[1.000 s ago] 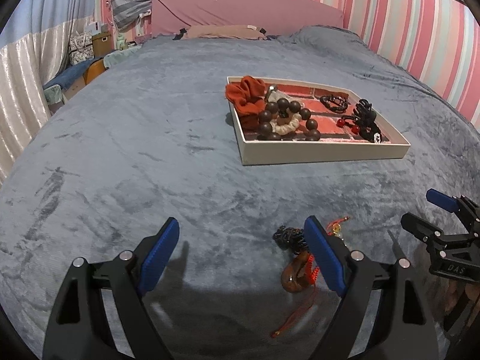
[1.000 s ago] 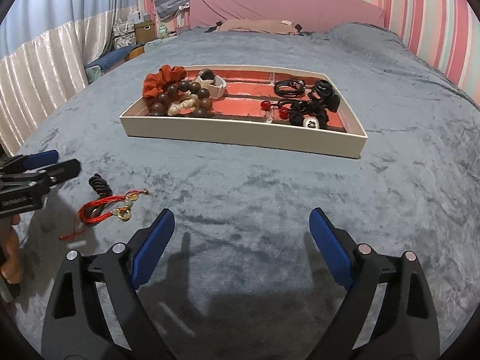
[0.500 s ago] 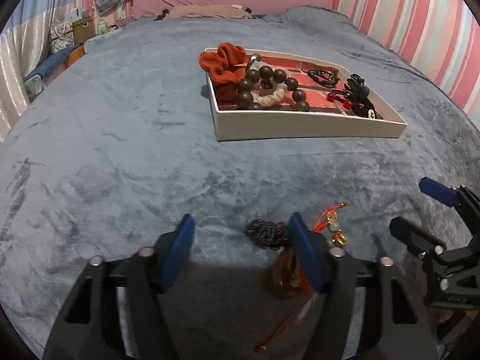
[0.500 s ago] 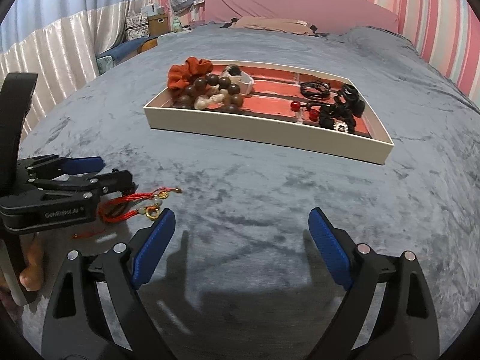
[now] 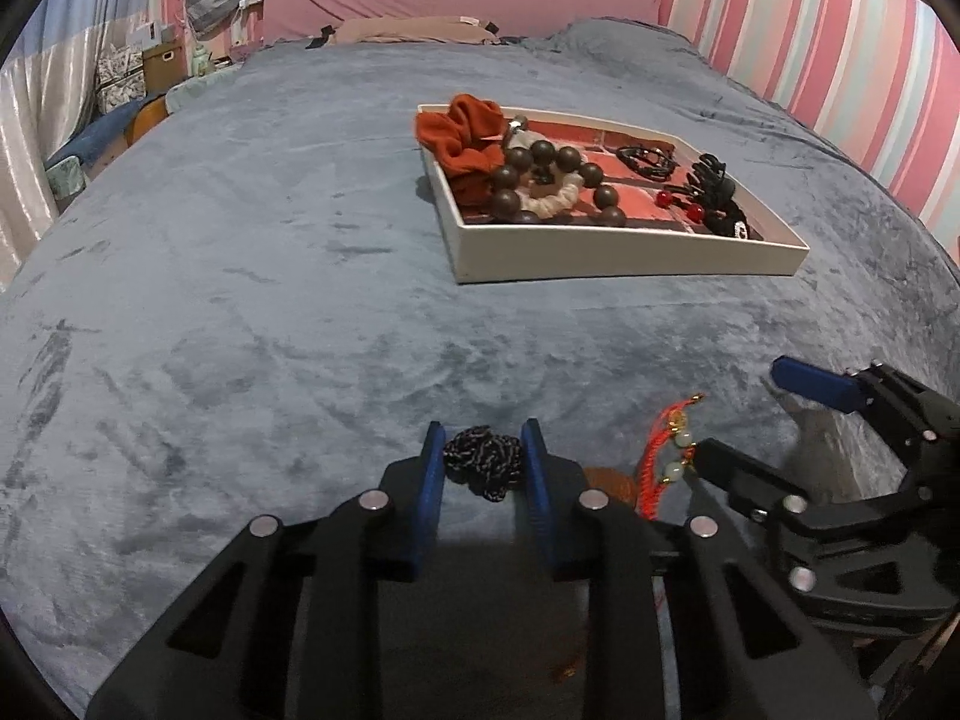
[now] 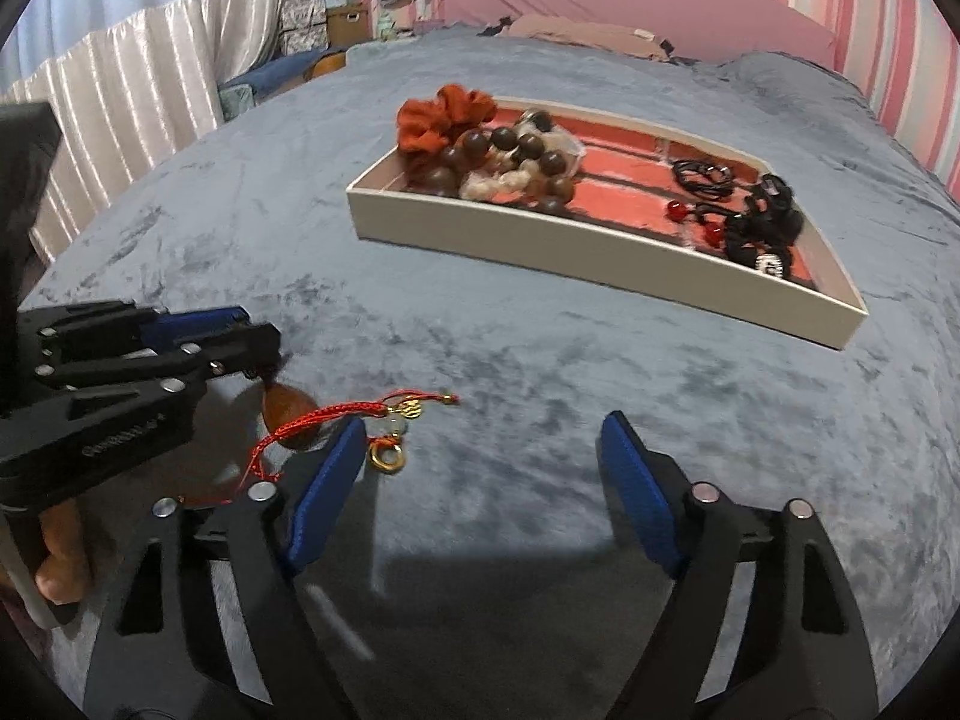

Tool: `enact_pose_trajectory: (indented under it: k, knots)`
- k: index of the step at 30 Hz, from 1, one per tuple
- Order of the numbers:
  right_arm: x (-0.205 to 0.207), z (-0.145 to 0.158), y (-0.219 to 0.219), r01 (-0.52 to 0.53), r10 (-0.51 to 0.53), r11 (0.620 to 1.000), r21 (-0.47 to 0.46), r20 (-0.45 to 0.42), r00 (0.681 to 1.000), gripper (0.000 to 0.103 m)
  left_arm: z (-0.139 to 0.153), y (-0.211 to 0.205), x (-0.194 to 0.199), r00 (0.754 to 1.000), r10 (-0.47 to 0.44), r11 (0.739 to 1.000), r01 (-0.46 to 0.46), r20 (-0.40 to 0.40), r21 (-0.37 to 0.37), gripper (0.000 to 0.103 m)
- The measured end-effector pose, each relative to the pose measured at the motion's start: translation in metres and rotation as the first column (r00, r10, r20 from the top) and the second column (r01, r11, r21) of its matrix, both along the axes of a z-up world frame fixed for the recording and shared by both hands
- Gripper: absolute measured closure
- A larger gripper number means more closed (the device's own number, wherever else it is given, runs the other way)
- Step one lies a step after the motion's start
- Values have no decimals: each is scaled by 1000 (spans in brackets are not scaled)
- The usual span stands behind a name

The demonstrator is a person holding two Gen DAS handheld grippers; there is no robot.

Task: Organize jewelry
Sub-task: 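Grasp the red cord with gold charm with the right tool while the left tool holds the beaded bracelet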

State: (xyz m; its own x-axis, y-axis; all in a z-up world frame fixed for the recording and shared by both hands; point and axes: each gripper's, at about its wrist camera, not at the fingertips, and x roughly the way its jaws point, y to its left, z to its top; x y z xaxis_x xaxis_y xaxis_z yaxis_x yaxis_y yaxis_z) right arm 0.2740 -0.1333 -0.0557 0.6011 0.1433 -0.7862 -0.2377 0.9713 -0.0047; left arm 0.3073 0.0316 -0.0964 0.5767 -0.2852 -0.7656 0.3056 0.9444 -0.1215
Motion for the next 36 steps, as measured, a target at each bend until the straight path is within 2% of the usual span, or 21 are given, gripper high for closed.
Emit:
enact_pose_trajectory:
  k: [5,8,13,15,16,24,29,36]
  knots:
    - [8,-9,5,7,-8,1000,-12,-23,1000,36,0,10,2,1000,18,1000,-18,0,-7,77]
    - [9,-10,5,9,-9,1000,-17,-21,1000,48,0,12,2,1000,20,1000,-20,2,-10,77]
    - [15,-12,5,7,-7,1000,-6,-23,1000,88,0,12,1,1000,23,1000,-23,7,-10,77]
    - [16,-12,6,1,-1,1000,-5,-19,1000,92,1,13,2,1000,28,1000,-28,9,-11,77]
    - [16,-11,7,0,0,1000,-4,-17,1000,98,1,14,2,1000,29,999,-29,9,-13,77]
    - [12,1,-8,6,-7,999,47,28,1000,99,4,17,2,999,43,999,-43,18,-18,77]
    - [8,8,-11,0,-2,999,37,60,998,99,7,19,0,998,53,998,-53,26,-20,77]
    - [6,19,-24,4,-10,998,68,88,996,99,26,12,-3,997,49,998,-47,67,-28,78]
